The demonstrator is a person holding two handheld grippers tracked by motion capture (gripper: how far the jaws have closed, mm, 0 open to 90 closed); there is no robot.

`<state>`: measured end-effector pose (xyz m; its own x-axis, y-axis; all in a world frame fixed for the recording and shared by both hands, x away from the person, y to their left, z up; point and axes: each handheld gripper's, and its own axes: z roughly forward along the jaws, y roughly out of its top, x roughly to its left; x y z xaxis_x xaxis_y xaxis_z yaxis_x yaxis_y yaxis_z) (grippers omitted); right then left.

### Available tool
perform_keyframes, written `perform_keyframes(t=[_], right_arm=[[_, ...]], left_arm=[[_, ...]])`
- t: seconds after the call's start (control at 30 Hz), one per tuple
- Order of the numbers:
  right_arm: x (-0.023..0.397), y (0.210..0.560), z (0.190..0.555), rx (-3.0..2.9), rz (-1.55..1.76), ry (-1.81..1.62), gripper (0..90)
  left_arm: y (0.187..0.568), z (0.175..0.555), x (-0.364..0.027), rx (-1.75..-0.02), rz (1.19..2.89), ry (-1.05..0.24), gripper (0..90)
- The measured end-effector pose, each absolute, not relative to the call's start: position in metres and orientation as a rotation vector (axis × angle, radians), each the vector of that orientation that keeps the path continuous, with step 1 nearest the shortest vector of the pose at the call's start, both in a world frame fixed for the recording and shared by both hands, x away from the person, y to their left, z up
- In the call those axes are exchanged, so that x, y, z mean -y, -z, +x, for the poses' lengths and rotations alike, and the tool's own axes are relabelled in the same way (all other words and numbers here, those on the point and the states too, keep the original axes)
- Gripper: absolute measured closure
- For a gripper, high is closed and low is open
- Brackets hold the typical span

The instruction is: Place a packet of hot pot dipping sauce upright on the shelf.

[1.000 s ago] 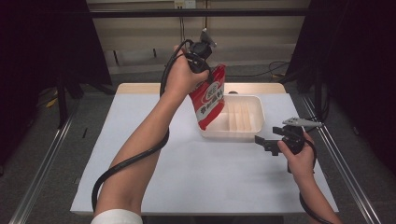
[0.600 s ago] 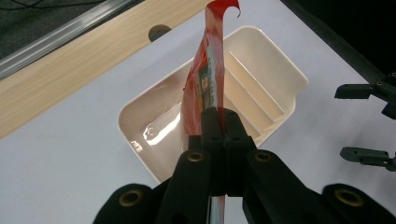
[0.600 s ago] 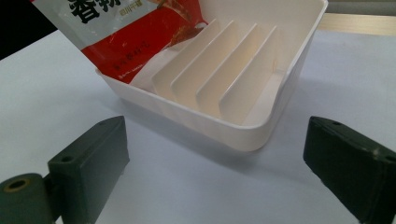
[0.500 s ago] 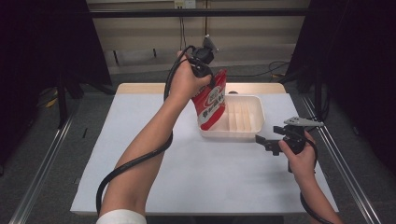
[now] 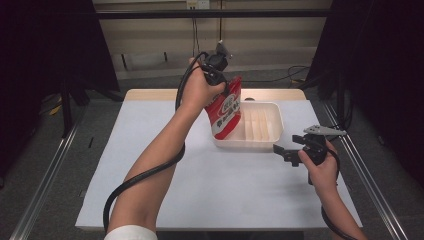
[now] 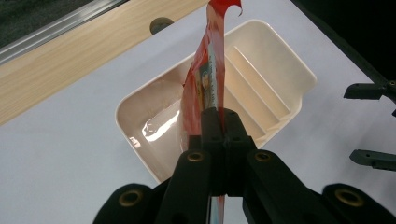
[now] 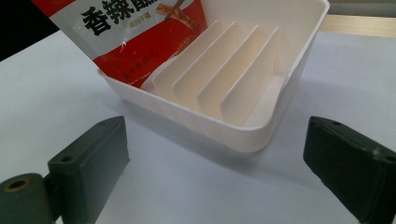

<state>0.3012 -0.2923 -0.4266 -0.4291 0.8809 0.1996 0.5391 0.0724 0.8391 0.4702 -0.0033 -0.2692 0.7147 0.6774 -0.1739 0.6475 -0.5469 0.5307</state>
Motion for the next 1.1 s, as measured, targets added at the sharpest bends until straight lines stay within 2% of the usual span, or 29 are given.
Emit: perform_keyframes(t=[1.1], right_arm=[[0.2915, 0.4281, 0.3019, -2.003, 1.413, -1.296, 6.6]], left_arm=[[0.2739, 0.4773, -0.0043, -1.053, 2.32, -0.062, 87.8]])
